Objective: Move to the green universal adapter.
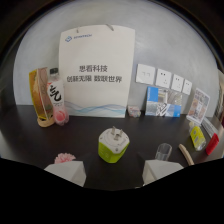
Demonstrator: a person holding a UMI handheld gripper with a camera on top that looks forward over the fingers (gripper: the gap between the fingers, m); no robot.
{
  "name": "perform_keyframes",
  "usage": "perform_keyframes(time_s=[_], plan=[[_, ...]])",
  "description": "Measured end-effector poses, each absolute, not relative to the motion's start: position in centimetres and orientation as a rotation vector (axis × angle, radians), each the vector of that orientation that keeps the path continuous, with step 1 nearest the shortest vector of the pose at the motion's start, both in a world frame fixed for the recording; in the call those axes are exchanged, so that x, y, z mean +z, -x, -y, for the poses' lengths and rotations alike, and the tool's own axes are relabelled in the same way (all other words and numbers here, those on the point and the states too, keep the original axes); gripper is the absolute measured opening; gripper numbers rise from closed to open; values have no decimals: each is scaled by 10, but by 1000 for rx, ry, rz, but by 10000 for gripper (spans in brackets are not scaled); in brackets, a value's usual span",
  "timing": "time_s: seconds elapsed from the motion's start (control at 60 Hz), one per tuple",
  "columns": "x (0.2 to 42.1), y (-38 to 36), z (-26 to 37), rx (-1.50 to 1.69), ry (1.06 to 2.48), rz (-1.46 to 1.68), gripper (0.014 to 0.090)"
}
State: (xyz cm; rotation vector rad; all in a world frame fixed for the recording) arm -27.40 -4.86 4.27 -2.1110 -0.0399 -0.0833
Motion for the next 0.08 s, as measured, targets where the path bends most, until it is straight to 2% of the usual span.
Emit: perform_keyframes(time_s=[0.083], plan=[[42, 275, 48, -78, 2116, 38, 858]])
